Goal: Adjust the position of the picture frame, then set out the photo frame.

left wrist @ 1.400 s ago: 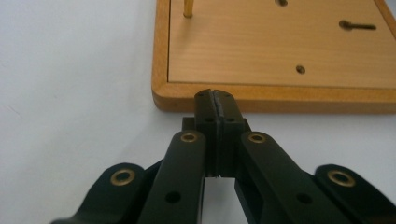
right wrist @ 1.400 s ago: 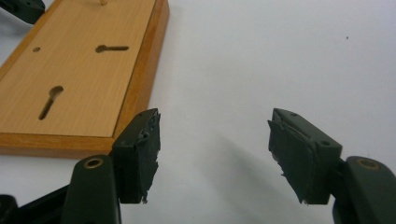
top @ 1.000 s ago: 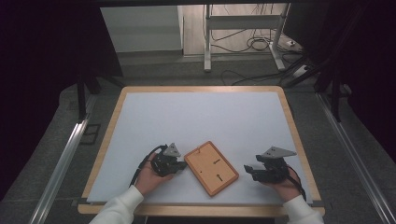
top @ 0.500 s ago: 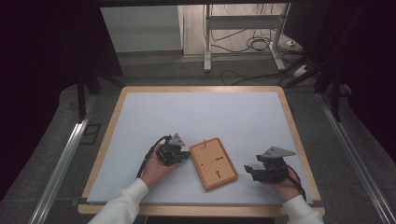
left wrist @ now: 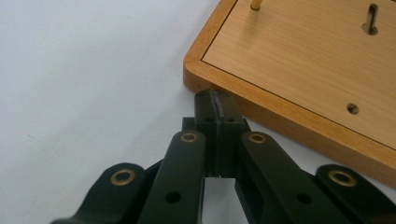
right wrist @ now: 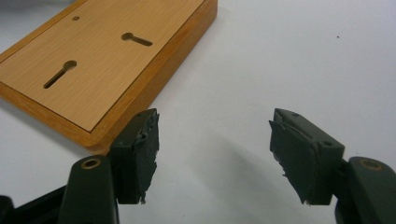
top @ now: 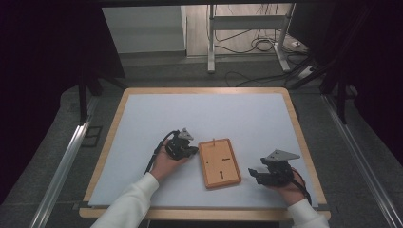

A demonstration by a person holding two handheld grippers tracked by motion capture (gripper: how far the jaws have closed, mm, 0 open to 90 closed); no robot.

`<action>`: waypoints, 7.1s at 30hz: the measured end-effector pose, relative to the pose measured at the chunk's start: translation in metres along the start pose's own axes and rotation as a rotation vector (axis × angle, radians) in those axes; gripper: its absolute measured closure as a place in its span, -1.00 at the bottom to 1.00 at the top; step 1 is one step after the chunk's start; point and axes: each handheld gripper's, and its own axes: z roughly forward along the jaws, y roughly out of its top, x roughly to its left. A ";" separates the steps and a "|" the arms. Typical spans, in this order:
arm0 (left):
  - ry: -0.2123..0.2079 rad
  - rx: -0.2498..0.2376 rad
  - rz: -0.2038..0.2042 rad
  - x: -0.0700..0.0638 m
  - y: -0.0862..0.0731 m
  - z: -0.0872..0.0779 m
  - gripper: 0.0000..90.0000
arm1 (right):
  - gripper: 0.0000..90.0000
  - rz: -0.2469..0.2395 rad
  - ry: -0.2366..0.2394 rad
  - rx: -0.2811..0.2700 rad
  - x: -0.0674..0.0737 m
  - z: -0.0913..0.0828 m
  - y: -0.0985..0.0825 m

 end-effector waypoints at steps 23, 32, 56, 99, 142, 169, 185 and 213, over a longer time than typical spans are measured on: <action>0.047 -0.075 -0.009 -0.013 -0.023 -0.043 -0.24 | 0.89 -0.132 0.093 0.100 0.008 0.019 0.006; 0.046 -0.063 -0.007 -0.014 -0.025 -0.040 -0.27 | 1.00 -0.202 0.128 0.123 0.028 0.028 0.011; 0.039 -0.050 -0.007 -0.015 -0.026 -0.037 -0.29 | 1.00 -0.253 0.175 0.131 0.057 0.029 0.012; 0.017 -0.084 0.035 -0.017 -0.014 -0.030 -0.35 | -0.36 -0.046 0.068 -0.040 0.015 0.001 -0.004; -0.064 -0.086 0.133 -0.019 0.051 0.032 0.54 | -0.46 -0.041 0.028 -0.044 0.016 -0.003 -0.008; -0.171 -0.062 0.037 -0.007 0.055 0.034 0.86 | -0.47 -0.114 0.045 -0.063 0.032 -0.006 -0.004; -0.231 -0.025 0.012 0.002 0.061 0.035 0.85 | -0.69 -0.350 -0.005 -0.049 0.079 0.000 0.006; -0.265 -0.011 -0.043 0.011 0.065 0.037 0.87 | -0.49 -0.653 -0.207 -0.028 0.131 0.042 0.018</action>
